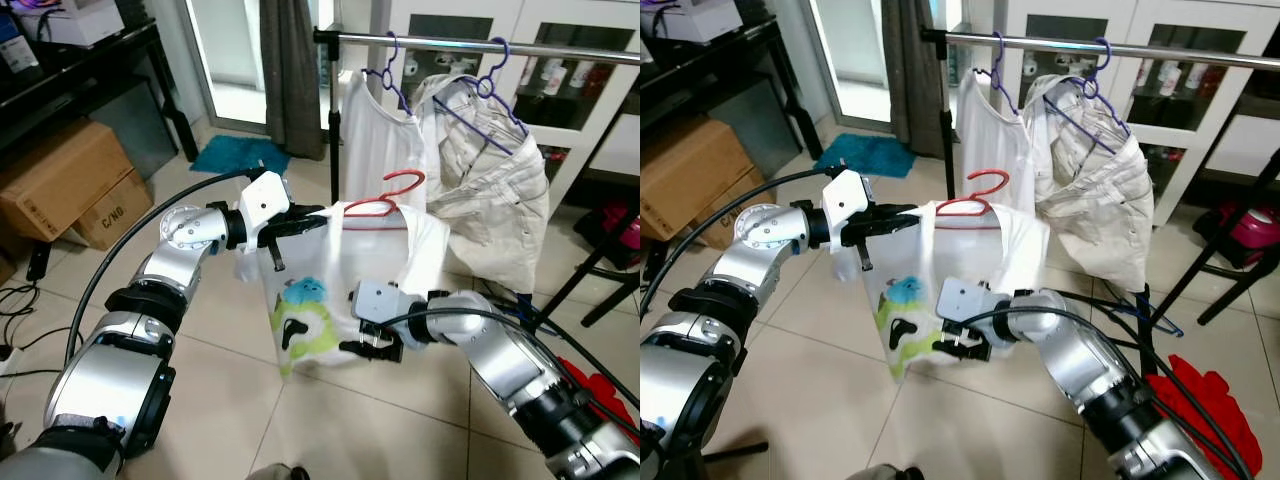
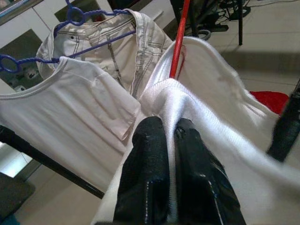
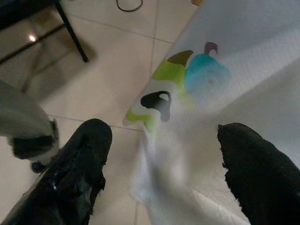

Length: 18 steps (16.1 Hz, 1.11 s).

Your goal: Hang hanger

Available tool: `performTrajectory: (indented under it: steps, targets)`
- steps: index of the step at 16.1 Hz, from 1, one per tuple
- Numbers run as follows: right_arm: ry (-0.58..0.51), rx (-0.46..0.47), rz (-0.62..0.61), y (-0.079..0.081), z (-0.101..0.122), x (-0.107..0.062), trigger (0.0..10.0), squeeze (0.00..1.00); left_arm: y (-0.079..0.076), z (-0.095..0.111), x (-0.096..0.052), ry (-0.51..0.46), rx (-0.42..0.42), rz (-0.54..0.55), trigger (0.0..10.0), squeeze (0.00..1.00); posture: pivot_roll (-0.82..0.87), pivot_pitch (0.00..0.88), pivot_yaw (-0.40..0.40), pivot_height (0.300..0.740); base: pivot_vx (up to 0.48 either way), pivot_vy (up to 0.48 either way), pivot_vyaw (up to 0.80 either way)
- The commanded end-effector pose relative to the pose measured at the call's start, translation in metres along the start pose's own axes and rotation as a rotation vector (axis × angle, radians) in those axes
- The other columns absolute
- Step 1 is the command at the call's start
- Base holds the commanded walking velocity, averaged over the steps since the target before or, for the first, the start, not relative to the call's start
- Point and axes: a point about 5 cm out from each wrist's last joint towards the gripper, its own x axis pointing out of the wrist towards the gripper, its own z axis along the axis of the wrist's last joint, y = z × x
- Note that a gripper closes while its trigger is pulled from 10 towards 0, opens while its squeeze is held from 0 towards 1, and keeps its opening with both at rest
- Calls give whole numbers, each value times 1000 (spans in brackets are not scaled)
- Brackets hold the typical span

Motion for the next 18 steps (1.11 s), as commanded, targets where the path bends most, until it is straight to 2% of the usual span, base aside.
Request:
performTrajectory:
  steps: [1,2,3,4,5,6,8,9,10,11,14,15,17,18]
  targets:
    - [-25,24,-57,-7,3,-1,10000,1000,4,8,0,-9,51,-11,0,0,-153,0,115,740,0,0,0]
    - [-4,15,-143,-16,1,-4,10000,1000,4,7,-1,-7,56,-15,0,0,-154,0,117,740,0,0,0]
    - [-17,28,-110,-15,-1,-6,10000,1000,3,7,-1,-5,60,-20,0,0,-154,0,117,740,0,0,0]
    - [-20,-5,-164,-23,-1,-15,10000,1000,4,7,-3,-8,62,-24,0,0,-154,0,117,740,0,0,0]
    - [-98,-19,-189,-29,7,-27,10000,1000,5,8,-6,-16,59,-24,0,0,-154,0,117,740,0,0,0]
    - [-190,5,-187,-31,15,-36,10000,1000,7,8,-10,-23,55,-25,0,0,-152,0,118,740,0,0,0]
    - [-360,24,-186,-37,25,-70,10000,1000,10,13,-20,-102,-15,-65,0,0,-157,0,121,740,0,0,0]
    - [-392,56,-156,-38,22,-87,10000,361,10,16,-26,-132,-37,-113,0,0,-159,0,121,740,0,0,0]
    - [-395,70,-141,-38,21,-92,10000,361,10,17,-28,-139,-43,-128,0,0,-159,0,121,740,0,0,0]
    - [-375,74,-106,-39,12,-106,10000,0,10,19,-35,-152,-51,-166,0,0,-161,0,121,740,0,0,0]
    - [-305,111,-28,-38,-3,-131,10000,0,12,28,-48,-188,-55,-197,0,0,-157,0,103,740,0,0,0]
    - [-309,114,-47,-42,-3,-138,10000,0,12,27,-53,-188,-66,-195,0,0,-156,0,97,740,0,0,0]
    - [-355,136,-102,-52,0,-147,10000,0,10,26,-57,-187,-76,-199,0,0,-155,0,90,740,0,0,0]
    - [-423,151,-164,-63,7,-157,10000,0,5,26,-58,-188,-87,-222,0,0,-160,0,88,740,0,0,0]
